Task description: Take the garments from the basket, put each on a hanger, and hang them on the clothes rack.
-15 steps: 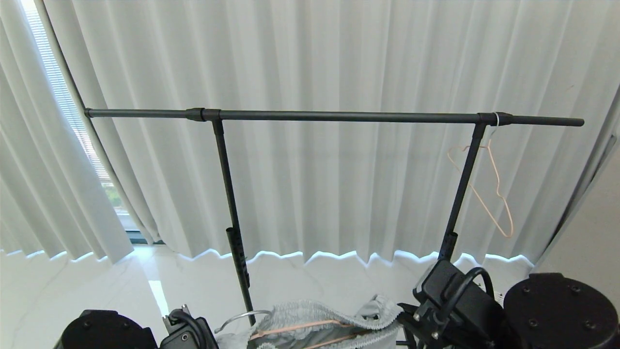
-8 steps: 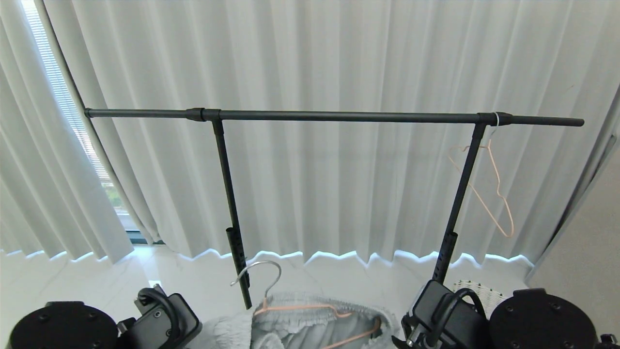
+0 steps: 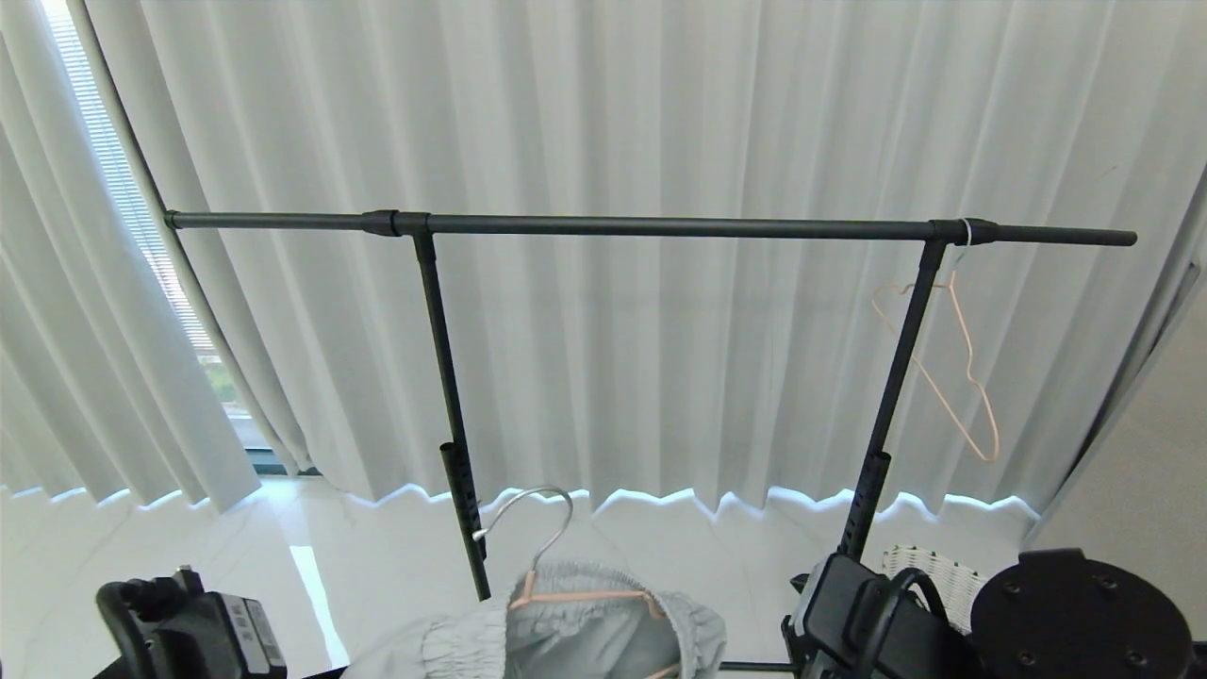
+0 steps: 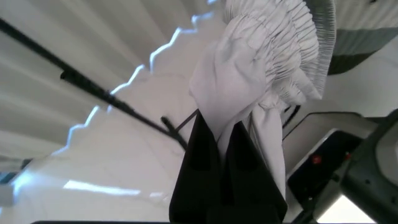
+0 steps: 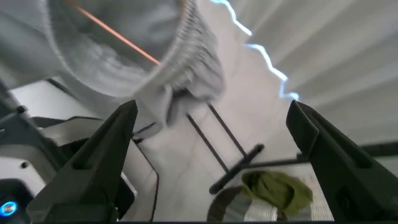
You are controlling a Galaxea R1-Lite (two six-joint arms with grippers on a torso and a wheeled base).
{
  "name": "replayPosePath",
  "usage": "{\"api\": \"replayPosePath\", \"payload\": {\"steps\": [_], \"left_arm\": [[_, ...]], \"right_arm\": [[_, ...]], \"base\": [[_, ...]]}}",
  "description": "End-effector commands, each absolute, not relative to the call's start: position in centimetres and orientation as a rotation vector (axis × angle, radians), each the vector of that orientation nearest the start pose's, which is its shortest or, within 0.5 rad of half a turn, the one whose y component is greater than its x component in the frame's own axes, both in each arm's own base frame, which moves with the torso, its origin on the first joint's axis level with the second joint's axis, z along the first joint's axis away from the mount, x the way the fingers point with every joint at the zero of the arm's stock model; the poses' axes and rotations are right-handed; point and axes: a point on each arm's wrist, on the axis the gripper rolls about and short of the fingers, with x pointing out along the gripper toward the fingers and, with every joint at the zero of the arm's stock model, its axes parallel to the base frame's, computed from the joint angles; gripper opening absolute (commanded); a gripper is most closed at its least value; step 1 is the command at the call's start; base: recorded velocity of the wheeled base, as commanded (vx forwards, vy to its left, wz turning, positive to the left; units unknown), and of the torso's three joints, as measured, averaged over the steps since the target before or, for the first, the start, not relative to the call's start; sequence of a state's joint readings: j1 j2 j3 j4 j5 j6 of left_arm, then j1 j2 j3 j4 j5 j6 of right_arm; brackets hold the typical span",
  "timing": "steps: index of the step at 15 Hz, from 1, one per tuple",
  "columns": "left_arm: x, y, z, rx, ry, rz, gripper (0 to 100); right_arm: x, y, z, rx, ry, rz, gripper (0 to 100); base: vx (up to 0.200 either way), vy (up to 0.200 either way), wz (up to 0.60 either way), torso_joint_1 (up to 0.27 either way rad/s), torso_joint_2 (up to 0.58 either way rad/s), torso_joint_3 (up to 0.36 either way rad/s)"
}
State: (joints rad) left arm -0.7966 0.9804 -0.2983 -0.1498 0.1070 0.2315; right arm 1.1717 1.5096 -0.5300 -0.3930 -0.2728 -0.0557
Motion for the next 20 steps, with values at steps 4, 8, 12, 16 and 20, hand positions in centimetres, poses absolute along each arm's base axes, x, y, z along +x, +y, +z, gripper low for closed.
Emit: {"api": "replayPosePath", "payload": {"steps": [4, 8, 12, 16, 20], "left_arm": [[5.8, -6.7, 15.7, 0.398, 0.294, -0.884, 0], [5.4, -6.8, 16.1, 0.451, 0.206, -0.946, 0], [5.4, -7.0, 16.4, 0.451, 0.175, -0.959, 0], [5.4, -7.0, 16.3, 0.451, 0.175, -0.959, 0], [5.4, -7.0, 16.4, 0.45, 0.172, -0.959, 0]], "right_arm": [[10.0, 22.2, 16.2, -0.458, 0.374, 1.123, 100], [10.2, 23.5, 16.8, -0.451, 0.416, 1.25, 100], [10.7, 24.8, 16.2, -0.444, 0.443, 1.306, 100], [10.7, 24.9, 16.0, -0.439, 0.458, 1.314, 100], [10.7, 24.9, 16.0, -0.441, 0.455, 1.312, 0]], "base": [[0.0, 0.0, 0.0, 0.0, 0.0, 0.0], [0.0, 0.0, 0.0, 0.0, 0.0, 0.0], [0.0, 0.0, 0.0, 0.0, 0.0, 0.0], [0.0, 0.0, 0.0, 0.0, 0.0, 0.0], [0.0, 0.0, 0.0, 0.0, 0.0, 0.0]]}}
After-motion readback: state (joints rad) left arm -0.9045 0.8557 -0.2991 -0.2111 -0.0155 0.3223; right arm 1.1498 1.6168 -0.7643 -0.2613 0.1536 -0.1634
